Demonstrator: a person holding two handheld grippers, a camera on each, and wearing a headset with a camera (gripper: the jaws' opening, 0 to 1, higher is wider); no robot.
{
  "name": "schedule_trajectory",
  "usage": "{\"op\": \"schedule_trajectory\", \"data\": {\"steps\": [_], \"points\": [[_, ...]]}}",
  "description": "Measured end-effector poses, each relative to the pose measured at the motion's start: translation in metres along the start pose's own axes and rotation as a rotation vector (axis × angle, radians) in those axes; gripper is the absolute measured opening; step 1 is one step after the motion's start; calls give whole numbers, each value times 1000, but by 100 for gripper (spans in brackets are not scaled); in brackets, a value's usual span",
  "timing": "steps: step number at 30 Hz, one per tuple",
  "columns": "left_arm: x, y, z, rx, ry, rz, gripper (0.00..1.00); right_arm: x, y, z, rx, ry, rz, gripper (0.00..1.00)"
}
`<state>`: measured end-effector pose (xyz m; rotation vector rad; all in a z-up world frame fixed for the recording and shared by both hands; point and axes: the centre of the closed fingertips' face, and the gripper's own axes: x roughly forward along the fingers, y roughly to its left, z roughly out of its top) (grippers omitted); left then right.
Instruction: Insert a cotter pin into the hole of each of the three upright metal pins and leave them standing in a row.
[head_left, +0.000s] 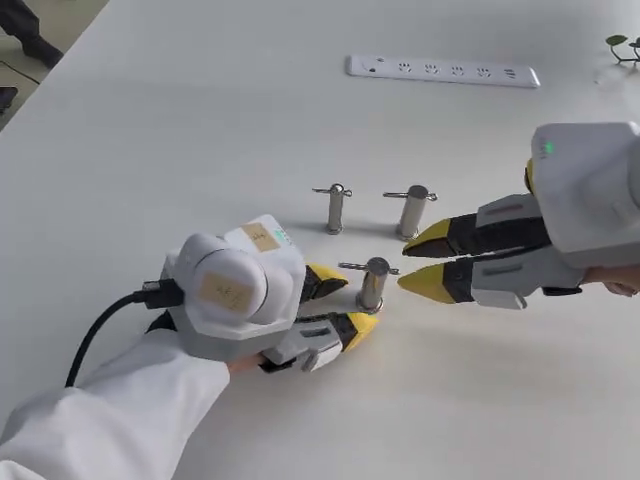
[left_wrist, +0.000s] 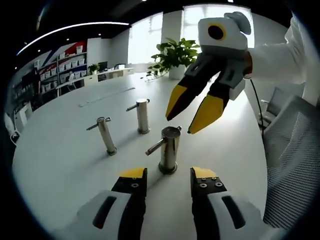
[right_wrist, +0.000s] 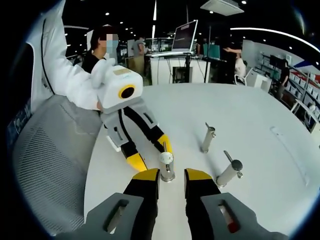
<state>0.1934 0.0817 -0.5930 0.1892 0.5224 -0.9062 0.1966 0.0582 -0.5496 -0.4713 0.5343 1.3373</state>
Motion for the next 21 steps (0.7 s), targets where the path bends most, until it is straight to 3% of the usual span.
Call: {"op": "schedule_trajectory", "data": {"steps": [6, 10, 12, 13, 15, 21], "points": [[-20, -3, 3, -5, 22, -40, 62, 8, 4, 1, 12, -18, 1, 19], [-33, -7, 14, -55, -27, -55, 86, 11, 4, 3, 22, -33, 5, 19], [-38, -11, 22, -120, -64, -74, 99, 13, 4, 4, 29, -40, 7, 18], [-41, -11, 20, -144, -53, -73, 99, 14, 5, 4, 33, -43, 10, 18], [-46, -11, 22, -134, -49, -69, 99, 16, 5, 4, 35, -46, 12, 19], [-57, -11, 34, -167, -102, -61, 99, 23, 7, 1, 48, -51, 15, 17]]}}
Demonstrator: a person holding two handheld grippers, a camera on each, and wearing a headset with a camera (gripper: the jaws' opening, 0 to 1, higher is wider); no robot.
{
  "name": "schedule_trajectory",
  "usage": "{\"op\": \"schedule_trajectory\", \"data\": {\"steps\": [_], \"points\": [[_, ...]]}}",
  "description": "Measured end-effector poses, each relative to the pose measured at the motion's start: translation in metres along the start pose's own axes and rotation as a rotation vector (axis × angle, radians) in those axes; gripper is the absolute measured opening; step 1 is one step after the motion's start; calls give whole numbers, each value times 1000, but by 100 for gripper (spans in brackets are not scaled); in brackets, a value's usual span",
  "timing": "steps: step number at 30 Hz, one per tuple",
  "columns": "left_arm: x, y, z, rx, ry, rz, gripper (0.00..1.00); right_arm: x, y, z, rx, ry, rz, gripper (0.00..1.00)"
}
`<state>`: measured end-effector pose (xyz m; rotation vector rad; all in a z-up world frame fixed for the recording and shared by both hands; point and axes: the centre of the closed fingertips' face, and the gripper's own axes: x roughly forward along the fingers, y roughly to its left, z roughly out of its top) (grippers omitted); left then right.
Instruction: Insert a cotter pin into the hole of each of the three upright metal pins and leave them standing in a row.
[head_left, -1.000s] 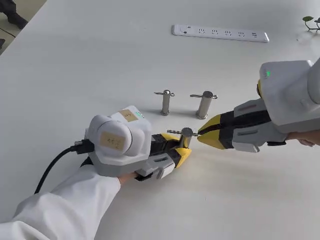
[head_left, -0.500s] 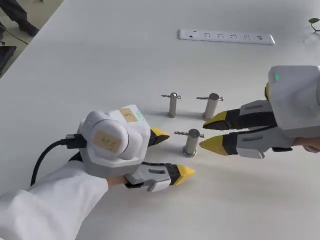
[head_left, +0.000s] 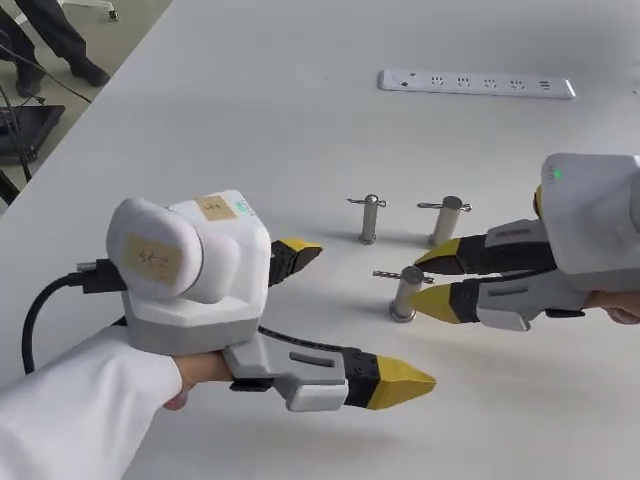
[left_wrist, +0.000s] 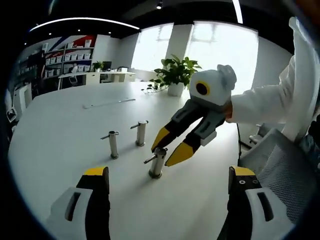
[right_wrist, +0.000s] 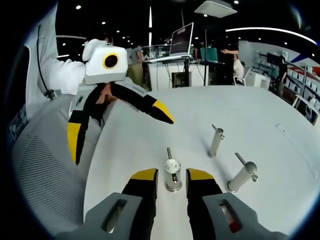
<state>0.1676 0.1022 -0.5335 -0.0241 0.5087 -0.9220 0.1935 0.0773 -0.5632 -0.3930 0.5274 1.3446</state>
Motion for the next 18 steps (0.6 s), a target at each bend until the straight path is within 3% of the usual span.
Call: {"op": "schedule_trajectory", "data": {"steps": [5, 9, 18], "points": [[-6, 3, 1, -5, -3, 23, 99, 4, 1, 1, 12, -29, 3, 14], [-15, 11, 11, -54, -54, 51, 99, 8, -1, -2, 23, -44, -3, 10], [-27, 28, 20, -53, -76, 108, 99, 8, -1, -2, 2, -58, -7, 9]]}}
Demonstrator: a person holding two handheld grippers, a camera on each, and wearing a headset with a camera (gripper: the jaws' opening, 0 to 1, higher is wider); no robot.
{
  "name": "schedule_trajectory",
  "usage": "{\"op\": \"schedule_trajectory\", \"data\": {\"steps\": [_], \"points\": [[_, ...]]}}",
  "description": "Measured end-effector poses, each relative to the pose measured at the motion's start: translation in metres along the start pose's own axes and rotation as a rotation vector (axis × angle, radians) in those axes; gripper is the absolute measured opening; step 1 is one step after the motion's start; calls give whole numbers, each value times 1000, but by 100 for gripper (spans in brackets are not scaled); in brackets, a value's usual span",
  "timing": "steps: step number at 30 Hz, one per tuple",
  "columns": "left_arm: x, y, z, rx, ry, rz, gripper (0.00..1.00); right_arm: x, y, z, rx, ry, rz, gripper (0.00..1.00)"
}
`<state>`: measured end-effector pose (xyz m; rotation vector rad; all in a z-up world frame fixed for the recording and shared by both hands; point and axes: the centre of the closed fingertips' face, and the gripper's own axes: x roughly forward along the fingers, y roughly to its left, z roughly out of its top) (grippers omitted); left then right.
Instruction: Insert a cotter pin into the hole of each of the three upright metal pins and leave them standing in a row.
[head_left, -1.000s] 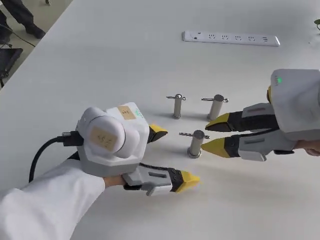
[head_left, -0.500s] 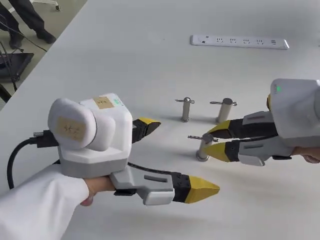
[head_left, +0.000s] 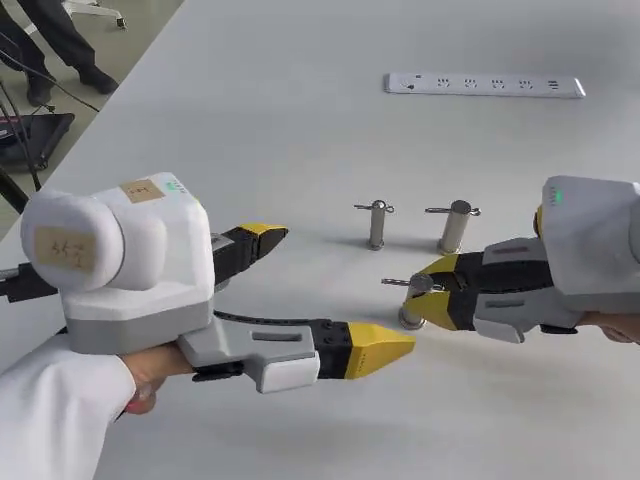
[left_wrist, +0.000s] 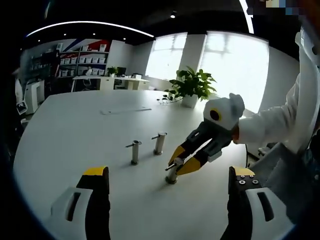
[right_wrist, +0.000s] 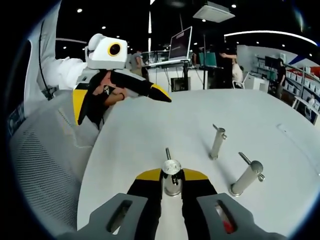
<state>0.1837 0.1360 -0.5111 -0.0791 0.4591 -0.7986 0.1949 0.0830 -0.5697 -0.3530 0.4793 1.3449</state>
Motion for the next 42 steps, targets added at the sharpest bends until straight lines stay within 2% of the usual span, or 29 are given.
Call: {"op": "schedule_trajectory", "data": {"steps": [5, 8, 11, 15, 21, 24, 28, 31, 35, 42], "points": [[0, 0, 1, 8, 5, 3, 99, 0, -1, 1, -14, -1, -10, 8], [1, -3, -1, 20, 19, -4, 99, -2, 0, 0, -16, 6, 4, 8], [3, -7, -5, 29, 33, -17, 99, -9, 1, -3, -29, 19, 13, 8], [6, -10, -11, 9, 46, -26, 99, -21, -5, -5, -14, 9, 9, 7], [6, -13, -11, -11, 35, -28, 99, -48, -23, -12, -21, 22, -20, 7], [5, -15, -13, -14, 43, -34, 99, -61, -36, -20, -52, 53, -37, 7], [4, -15, -15, -21, 46, -29, 99, -75, -50, -21, -40, 41, -49, 7], [3, -15, -17, -29, 50, -26, 99, -82, -59, -22, -48, 37, -56, 7], [2, -14, -18, -25, 68, -24, 99, -87, -71, -18, -16, -6, -73, 7], [1, -10, -18, -30, 82, -12, 99, -88, -89, -22, -9, -17, -91, 7]]}}
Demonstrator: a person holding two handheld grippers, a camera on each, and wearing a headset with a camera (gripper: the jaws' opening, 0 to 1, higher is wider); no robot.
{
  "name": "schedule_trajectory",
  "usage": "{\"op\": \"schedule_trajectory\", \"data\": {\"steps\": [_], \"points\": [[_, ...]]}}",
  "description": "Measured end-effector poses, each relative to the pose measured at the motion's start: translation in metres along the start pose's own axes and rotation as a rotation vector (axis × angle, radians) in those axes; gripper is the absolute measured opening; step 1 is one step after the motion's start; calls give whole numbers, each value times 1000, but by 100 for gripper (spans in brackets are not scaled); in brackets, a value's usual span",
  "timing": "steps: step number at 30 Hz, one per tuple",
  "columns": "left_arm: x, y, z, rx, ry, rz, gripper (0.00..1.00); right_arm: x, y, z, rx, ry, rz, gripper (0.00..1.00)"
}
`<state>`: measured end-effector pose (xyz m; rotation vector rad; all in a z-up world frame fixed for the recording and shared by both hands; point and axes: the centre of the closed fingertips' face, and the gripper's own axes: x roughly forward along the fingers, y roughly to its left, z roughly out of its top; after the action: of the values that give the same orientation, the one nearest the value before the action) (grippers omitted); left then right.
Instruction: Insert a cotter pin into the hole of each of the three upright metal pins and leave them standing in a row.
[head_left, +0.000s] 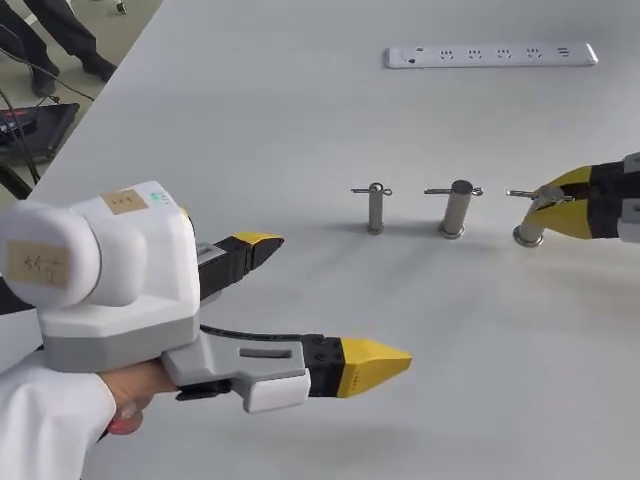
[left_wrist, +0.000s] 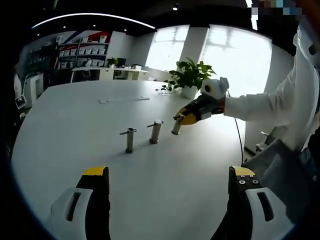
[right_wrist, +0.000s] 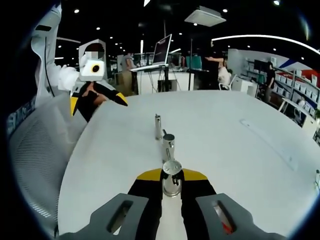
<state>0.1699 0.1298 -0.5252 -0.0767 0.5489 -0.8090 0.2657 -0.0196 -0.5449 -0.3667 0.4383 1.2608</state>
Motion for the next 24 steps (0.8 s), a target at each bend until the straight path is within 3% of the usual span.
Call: {"op": "schedule_trajectory", "data": {"steps": [9, 13, 24], "points": [[9, -5, -3, -13, 18, -11, 99, 3, -3, -1, -7, 8, 17, 7], [12, -7, -4, -16, 21, -15, 99, 2, -15, -9, -5, 9, 25, 8], [16, -8, -6, -22, 31, -22, 99, 4, -18, -21, 6, 18, 36, 8]]}}
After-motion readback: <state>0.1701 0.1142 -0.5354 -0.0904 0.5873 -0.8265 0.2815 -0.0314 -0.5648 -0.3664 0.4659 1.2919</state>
